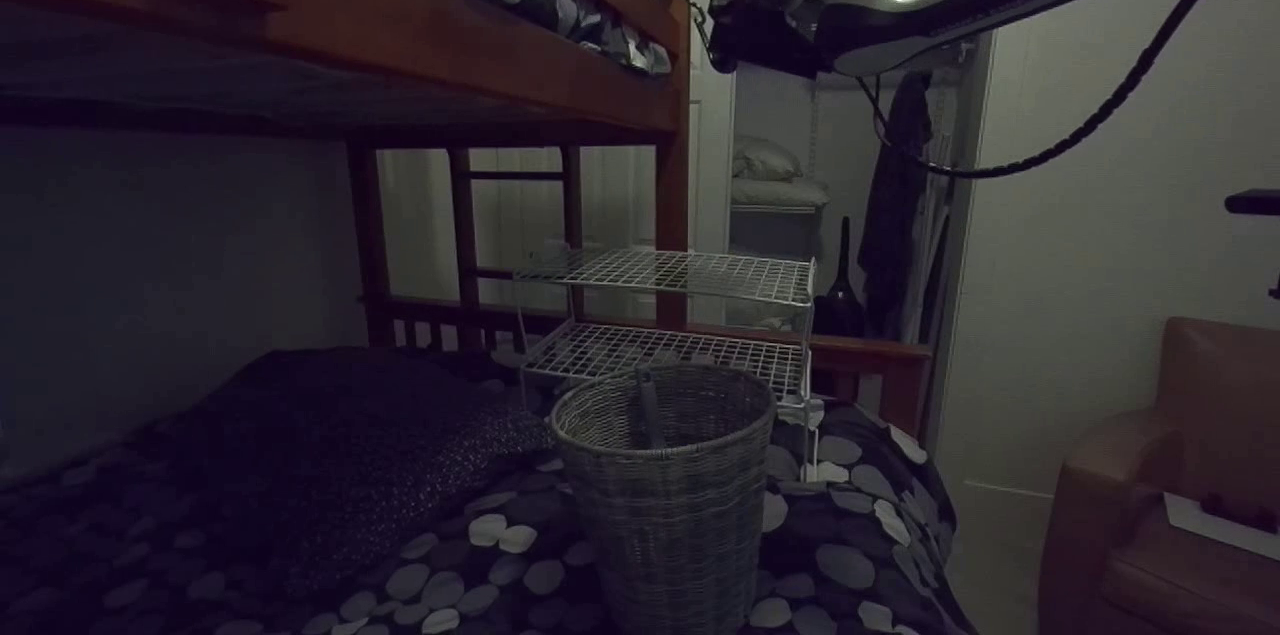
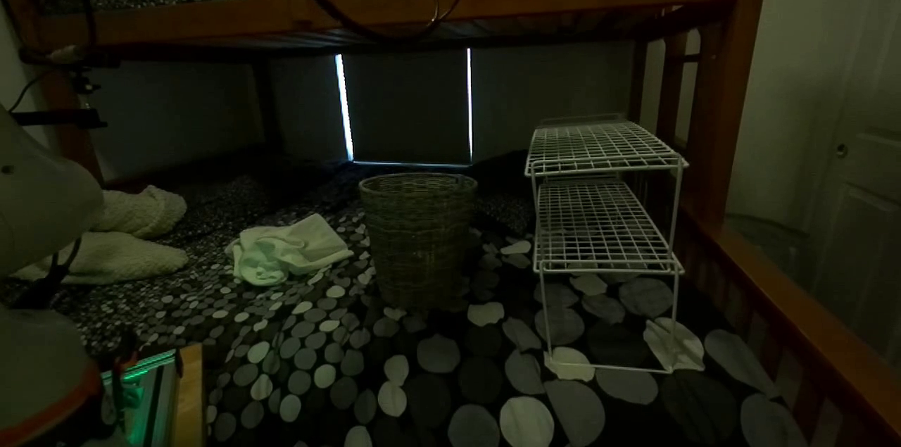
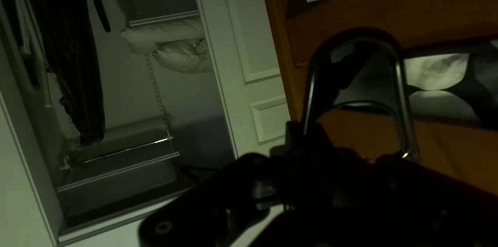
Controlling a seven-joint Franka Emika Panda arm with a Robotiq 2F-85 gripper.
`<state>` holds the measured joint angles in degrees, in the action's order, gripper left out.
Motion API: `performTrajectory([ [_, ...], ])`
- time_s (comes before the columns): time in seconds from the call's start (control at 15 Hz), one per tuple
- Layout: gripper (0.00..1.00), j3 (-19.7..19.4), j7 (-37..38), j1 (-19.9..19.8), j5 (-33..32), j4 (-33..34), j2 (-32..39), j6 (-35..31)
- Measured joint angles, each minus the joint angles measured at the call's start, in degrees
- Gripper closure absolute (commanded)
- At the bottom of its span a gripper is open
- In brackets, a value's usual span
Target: Hang the black coat hanger on the top bank
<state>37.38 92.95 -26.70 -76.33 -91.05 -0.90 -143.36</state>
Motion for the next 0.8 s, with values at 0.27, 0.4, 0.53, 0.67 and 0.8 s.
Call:
performTrajectory([
  [0.27, 0.98, -12.57, -0.48, 16.51, -1.97, 5.24, 5.87, 3.27],
  [0.4, 0.98, -17.42, -1.05, 22.09, -1.96, 8.29, 8.47, 3.3],
  [0.53, 0.98, -19.75, -1.66, 24.87, -1.95, 11.08, 10.54, 3.3],
  [0.67, 0.98, -19.72, -2.06, 24.85, -1.95, 12.59, 11.71, 3.3],
  [0.8, 0.98, -19.87, -2.13, 24.46, -1.95, 12.66, 12.01, 3.3],
])
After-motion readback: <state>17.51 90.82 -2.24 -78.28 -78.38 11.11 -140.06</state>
